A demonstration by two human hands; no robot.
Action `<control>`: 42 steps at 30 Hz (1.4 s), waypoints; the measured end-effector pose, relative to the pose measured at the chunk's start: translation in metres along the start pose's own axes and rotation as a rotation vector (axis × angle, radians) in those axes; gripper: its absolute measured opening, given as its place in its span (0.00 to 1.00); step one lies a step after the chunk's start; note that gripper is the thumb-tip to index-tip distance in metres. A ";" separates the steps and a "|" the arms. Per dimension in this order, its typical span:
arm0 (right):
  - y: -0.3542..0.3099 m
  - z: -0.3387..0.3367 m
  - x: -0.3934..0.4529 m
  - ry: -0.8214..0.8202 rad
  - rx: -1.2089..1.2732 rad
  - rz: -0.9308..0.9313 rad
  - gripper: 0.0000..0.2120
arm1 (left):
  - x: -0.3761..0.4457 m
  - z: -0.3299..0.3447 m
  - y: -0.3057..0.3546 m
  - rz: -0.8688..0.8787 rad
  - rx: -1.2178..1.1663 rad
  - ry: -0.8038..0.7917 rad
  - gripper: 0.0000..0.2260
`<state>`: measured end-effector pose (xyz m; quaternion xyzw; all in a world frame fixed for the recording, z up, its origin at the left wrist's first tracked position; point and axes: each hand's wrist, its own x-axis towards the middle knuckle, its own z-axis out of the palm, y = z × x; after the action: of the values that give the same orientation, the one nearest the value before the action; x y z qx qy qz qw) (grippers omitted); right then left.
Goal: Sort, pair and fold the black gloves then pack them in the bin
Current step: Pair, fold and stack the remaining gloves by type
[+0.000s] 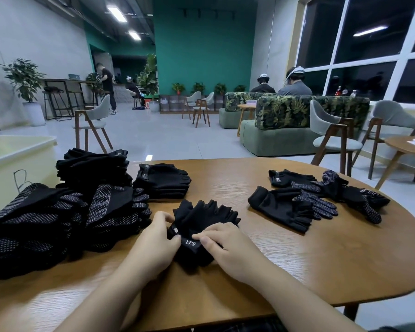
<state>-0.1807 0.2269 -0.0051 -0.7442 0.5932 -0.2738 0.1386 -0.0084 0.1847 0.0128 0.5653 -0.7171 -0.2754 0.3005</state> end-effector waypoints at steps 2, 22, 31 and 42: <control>-0.002 -0.001 0.002 0.005 -0.002 0.003 0.16 | 0.001 0.001 0.002 -0.001 -0.048 0.007 0.12; -0.037 -0.013 0.024 0.039 -0.050 -0.130 0.19 | 0.007 -0.010 0.009 0.177 -0.165 0.256 0.14; -0.004 -0.016 0.020 0.046 -0.438 -0.095 0.18 | 0.004 0.005 0.001 0.204 -0.141 -0.134 0.21; 0.003 -0.042 0.042 0.157 -0.026 -0.060 0.06 | 0.059 -0.034 0.026 0.350 0.631 -0.137 0.32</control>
<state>-0.2013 0.1910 0.0380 -0.7397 0.5831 -0.3278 0.0737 -0.0106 0.1304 0.0611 0.4793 -0.8711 -0.0222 0.1051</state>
